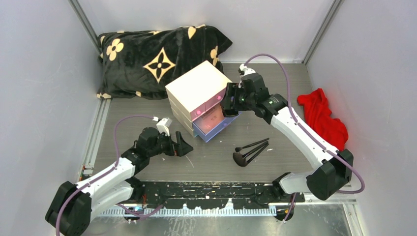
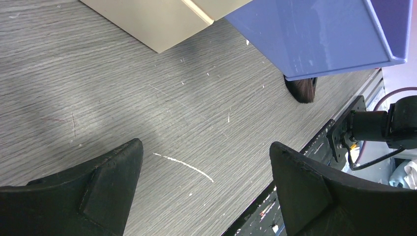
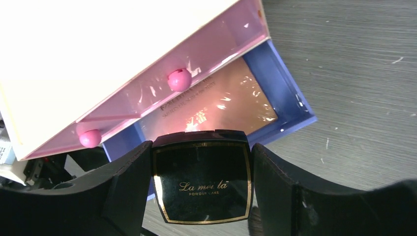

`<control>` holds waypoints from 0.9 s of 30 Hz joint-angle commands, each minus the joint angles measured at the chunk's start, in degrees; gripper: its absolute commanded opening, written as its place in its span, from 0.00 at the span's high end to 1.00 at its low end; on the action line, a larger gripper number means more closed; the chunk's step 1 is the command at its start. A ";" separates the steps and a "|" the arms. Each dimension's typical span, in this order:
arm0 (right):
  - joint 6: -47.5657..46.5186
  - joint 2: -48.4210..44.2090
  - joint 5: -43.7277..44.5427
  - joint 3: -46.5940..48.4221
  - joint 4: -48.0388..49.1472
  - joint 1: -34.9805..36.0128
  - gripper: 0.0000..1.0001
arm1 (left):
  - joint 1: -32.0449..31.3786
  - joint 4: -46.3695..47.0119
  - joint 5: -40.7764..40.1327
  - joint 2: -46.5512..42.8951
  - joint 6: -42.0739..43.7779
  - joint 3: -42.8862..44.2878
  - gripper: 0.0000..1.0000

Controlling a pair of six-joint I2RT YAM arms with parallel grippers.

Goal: Organize the makeup
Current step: Place the makeup in the drawer.

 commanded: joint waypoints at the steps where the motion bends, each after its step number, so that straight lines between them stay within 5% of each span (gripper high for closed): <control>1: 2.82 0.33 -0.08 2.63 6.40 0.99 0.99 | 0.28 1.01 0.91 -1.26 0.20 0.19 0.00; 20: 3.67 9.68 0.68 1.73 15.52 7.24 0.99 | 0.34 -1.62 0.28 -3.59 1.06 -0.35 0.00; 27: 2.23 8.87 1.89 1.40 13.22 7.31 0.72 | 0.34 -0.44 0.65 -2.17 1.17 -0.15 0.00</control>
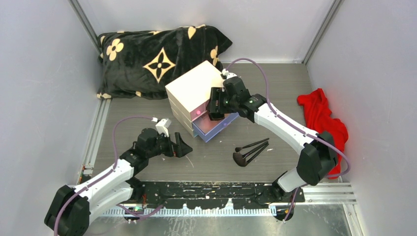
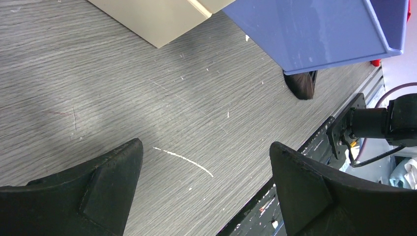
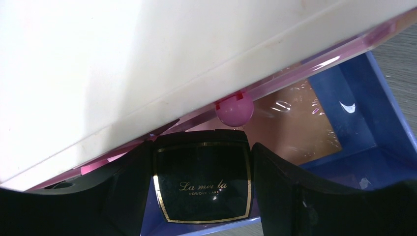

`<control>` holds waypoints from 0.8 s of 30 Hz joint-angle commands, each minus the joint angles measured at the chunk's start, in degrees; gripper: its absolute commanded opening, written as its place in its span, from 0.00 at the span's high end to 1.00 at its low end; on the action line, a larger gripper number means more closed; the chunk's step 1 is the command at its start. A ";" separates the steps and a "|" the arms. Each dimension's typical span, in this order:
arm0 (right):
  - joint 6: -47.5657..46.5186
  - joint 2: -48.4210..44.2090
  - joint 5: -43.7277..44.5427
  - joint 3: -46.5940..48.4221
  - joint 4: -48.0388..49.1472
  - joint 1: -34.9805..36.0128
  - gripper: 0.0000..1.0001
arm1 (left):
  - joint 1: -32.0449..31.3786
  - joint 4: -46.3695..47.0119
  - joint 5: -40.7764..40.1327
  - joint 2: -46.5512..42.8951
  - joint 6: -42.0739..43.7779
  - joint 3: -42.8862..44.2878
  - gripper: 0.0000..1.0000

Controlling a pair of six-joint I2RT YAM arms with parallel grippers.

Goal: Organize the makeup
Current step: Place the makeup in the drawer.

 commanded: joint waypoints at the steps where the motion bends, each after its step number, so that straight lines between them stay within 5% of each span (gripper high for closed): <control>1: -1.01 -1.28 2.69 1.42 3.99 0.36 0.68 | 0.34 2.04 0.75 0.73 0.94 0.16 0.00; 12: -4.01 -0.59 4.64 2.13 0.13 0.44 0.33 | 0.29 2.05 0.64 0.43 0.70 -0.13 0.00; 24: -6.09 0.93 9.96 1.49 -2.12 0.39 0.22 | 0.31 1.37 0.71 -1.00 0.59 -0.13 0.00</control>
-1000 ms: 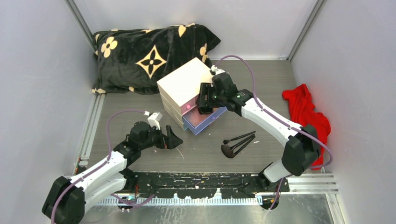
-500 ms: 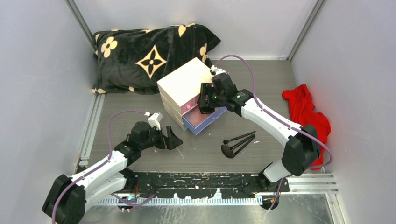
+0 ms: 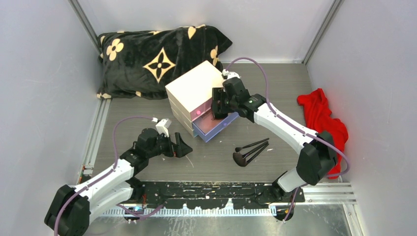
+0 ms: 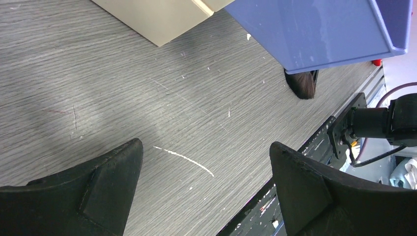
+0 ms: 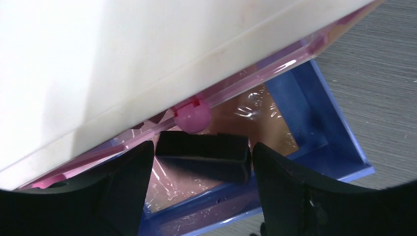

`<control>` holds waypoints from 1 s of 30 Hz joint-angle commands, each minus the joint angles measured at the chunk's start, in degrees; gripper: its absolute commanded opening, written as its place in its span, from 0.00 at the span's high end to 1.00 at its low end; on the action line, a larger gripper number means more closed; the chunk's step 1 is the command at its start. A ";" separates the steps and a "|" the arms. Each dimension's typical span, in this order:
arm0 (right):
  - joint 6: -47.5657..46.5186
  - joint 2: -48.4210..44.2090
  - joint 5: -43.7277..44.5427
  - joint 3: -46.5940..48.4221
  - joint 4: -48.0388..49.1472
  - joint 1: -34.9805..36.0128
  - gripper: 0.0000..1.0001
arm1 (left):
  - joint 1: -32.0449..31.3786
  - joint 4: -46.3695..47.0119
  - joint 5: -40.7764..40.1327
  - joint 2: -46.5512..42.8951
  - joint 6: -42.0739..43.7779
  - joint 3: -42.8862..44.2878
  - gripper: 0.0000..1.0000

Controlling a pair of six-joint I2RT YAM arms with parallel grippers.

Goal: Organize the makeup
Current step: Place the makeup in the drawer, then move the storage box to the center of the board.

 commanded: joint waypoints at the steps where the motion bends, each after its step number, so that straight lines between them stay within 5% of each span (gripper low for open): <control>1: -1.82 0.98 3.27 1.47 -1.19 0.27 0.22 | 0.33 1.27 0.64 -1.76 0.57 -0.18 0.00; 5: -1.69 0.75 3.13 0.78 -0.74 0.29 0.12 | 0.34 1.16 0.66 -2.15 0.61 -0.19 0.00; 22: -6.07 -9.21 13.70 3.74 -6.21 0.27 0.13 | 0.34 1.46 0.69 -0.22 0.83 0.80 0.00; 30: -6.56 -20.91 17.70 -7.66 -8.40 0.16 0.10 | 0.33 0.21 -1.33 -0.25 1.41 2.05 0.00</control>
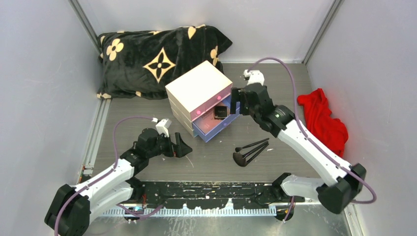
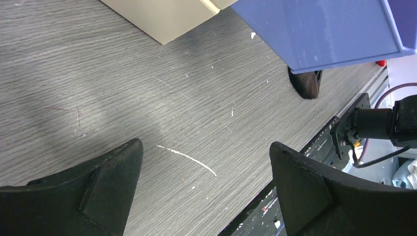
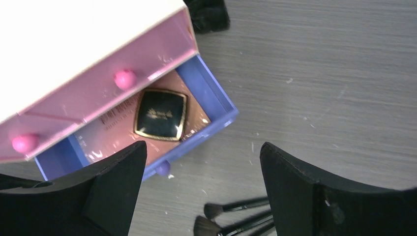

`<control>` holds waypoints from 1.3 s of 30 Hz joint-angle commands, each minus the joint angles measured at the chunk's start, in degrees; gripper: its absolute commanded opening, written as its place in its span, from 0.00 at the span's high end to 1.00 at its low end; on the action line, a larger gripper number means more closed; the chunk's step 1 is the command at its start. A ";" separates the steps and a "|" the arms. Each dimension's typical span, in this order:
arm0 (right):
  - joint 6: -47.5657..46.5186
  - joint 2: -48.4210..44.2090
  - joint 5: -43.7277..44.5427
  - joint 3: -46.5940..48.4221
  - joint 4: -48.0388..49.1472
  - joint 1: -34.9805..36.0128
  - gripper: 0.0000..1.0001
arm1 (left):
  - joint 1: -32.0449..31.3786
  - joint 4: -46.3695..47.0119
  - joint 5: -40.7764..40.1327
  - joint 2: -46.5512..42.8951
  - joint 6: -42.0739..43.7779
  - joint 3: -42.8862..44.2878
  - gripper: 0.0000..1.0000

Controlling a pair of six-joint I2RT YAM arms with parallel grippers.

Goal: Organize the makeup
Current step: Move the storage box to the center of the board.

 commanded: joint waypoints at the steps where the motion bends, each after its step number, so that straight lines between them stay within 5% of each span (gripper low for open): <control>1: 0.17 -6.69 3.45 -7.55 -1.78 0.14 0.10 | 0.34 0.60 -1.23 -0.36 1.30 2.20 0.00; 7: 2.89 -16.53 -2.02 -22.85 2.27 0.14 0.11 | 0.31 1.86 -1.18 1.45 0.73 3.38 0.00; 15: 3.39 -21.53 -10.60 -39.11 19.93 0.20 0.11 | 0.34 3.53 -1.36 1.98 0.16 2.84 0.00; 20: 2.89 -19.02 -16.13 -44.83 32.37 0.20 0.13 | 0.33 3.25 -1.79 0.59 0.11 2.06 0.00; 30: 0.13 -7.66 -12.53 -49.98 53.64 0.20 0.15 | 0.28 5.41 -1.54 0.47 -0.37 0.79 0.00; 39: -0.38 5.49 -14.84 -44.81 57.65 0.14 0.15 | 0.40 5.24 -2.05 1.78 0.78 1.28 0.00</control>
